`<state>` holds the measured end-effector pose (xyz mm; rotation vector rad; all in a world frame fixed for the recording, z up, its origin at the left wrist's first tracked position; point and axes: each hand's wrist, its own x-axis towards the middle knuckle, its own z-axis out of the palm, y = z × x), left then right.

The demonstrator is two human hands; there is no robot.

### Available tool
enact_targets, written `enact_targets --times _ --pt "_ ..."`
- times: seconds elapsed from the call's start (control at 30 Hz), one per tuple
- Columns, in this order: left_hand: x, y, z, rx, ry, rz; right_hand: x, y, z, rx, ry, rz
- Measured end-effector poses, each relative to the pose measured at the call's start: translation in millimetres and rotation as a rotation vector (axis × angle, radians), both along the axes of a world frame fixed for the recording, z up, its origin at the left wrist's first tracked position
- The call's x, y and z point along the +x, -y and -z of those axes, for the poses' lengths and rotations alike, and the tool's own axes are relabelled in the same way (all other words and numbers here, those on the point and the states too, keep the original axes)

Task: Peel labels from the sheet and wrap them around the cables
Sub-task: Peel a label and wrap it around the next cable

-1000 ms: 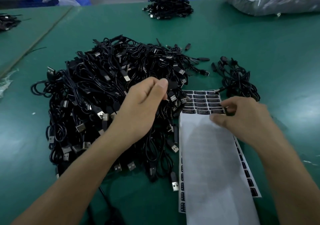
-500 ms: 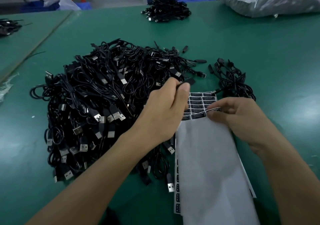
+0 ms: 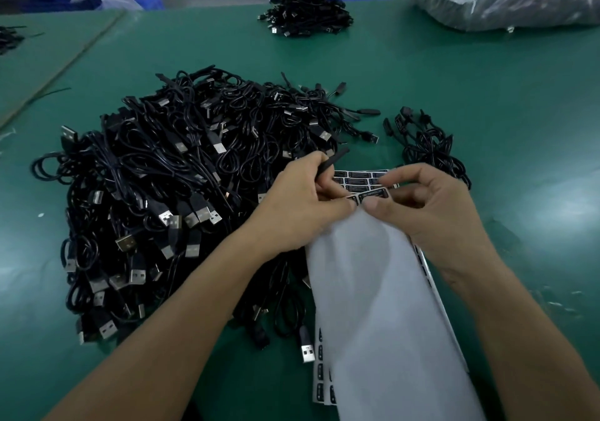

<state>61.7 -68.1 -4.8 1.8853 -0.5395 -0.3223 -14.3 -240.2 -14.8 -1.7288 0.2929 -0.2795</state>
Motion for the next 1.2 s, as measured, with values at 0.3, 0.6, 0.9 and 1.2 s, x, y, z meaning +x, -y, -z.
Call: enact_targets --times 0.3,0.6,0.9,1.2 --pt "4.1 -1.5 5.7 -0.03 -0.037 -0.034 -1.7 -12.3 5.6 -0.63 0.19 0.071" --pt "2.1 -2.5 2.3 -0.031 -0.066 -0.019 -3.4 -20.2 6.5 -0.735 0.211 0.039" --pt "4.6 -2.4 7.7 -0.01 -0.039 -0.018 -1.7 -23.8 8.1 -0.74 0.15 0.007" --pt "2.5 -0.9 5.4 -0.021 -0.021 -0.018 -1.5 -24.7 7.6 -0.708 0.181 -0.004"
